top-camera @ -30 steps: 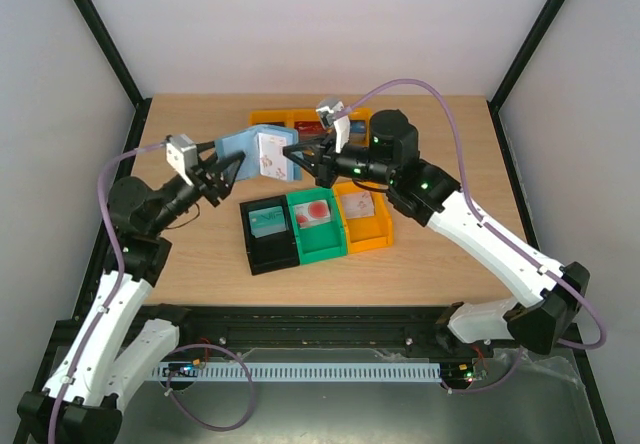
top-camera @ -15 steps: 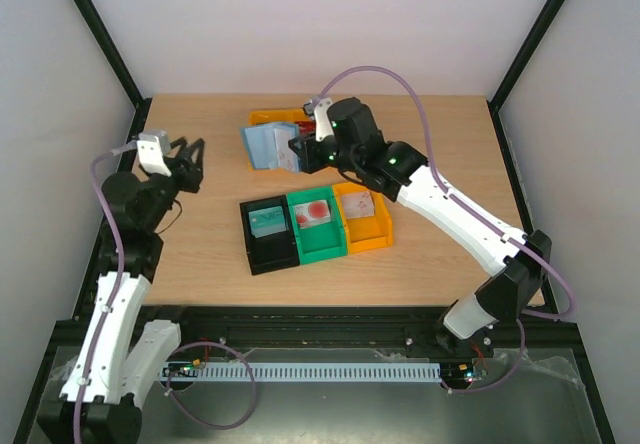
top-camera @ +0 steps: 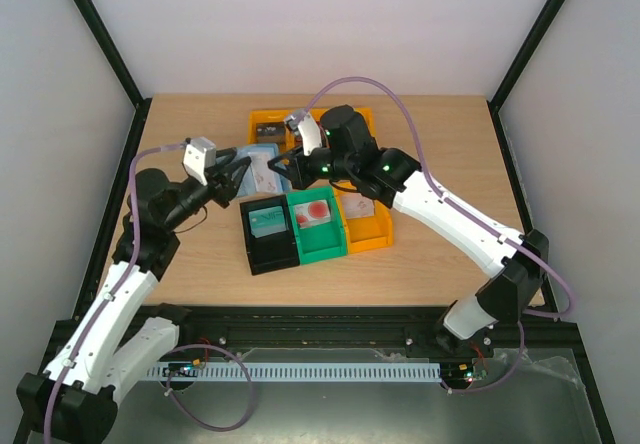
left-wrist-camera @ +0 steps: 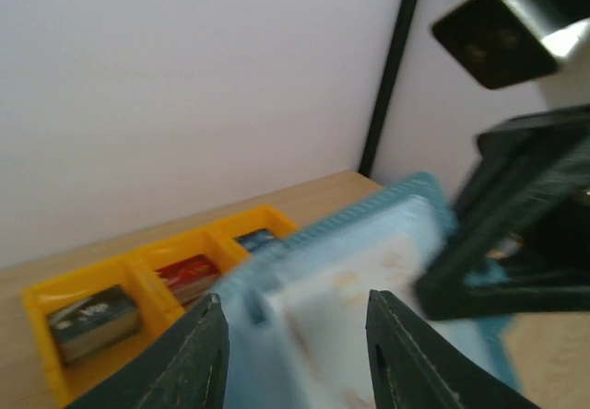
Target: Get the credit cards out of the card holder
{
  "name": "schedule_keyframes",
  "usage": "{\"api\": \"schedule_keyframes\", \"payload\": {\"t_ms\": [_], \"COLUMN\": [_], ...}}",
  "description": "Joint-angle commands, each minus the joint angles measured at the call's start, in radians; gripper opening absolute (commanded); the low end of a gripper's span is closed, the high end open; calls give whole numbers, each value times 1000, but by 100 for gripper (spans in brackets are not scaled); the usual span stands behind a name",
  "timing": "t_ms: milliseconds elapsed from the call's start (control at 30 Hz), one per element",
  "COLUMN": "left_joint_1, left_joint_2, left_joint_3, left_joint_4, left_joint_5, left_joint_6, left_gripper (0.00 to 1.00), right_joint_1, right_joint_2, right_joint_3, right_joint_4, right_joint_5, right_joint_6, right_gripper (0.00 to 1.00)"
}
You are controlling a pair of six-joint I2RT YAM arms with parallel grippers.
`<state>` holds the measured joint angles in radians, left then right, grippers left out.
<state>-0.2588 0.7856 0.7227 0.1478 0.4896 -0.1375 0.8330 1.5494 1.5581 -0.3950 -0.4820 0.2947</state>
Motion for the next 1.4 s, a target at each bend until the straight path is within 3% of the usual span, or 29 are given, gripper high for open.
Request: {"api": "schedule_keyframes", "payload": {"t_ms": [0,133,233,433,700,900,967,1067,1233,1300,1367], "left_joint_1": [-2,-1,-1,27,107,209,211,197,13,-59,-112], "left_joint_2": [3,0,-5,-14,-3,1,-19,-61,-70,-49,-23], "left_joint_3": [-2,-6,-8,-34,-38,-24,-17,-23,-25,-29,-30], "left_joint_4": [25,3,-13,-11,-62,-63,-29,65,86,87,79], "left_joint_5": [-113,-143,-135,-160,-350,-432,-389,-160,109,144,85], "left_joint_6": [4,13,18,-50,-109,-193,-154,-92,-93,-132,-199], "left_gripper": [38,24,21,31,49,49,48,42,34,31,28], "right_joint_1": [8,8,7,-6,-75,-83,-78,-55,22,49,66], "right_joint_2": [-73,-87,-94,-101,-124,-77,-53,-10,89,129,153], "right_joint_3": [-50,-53,-50,-32,-76,-18,17,83,212,259,288], "right_joint_4": [116,134,158,177,224,80,16,-68,-206,-242,-257], "right_joint_5": [-149,-187,-196,-208,-205,-7,85,229,473,485,474], "right_joint_6": [-12,-32,-24,-6,77,66,57,46,21,7,13], "right_gripper": [2,2,2,2,2,2,2,2,2,1,1]}}
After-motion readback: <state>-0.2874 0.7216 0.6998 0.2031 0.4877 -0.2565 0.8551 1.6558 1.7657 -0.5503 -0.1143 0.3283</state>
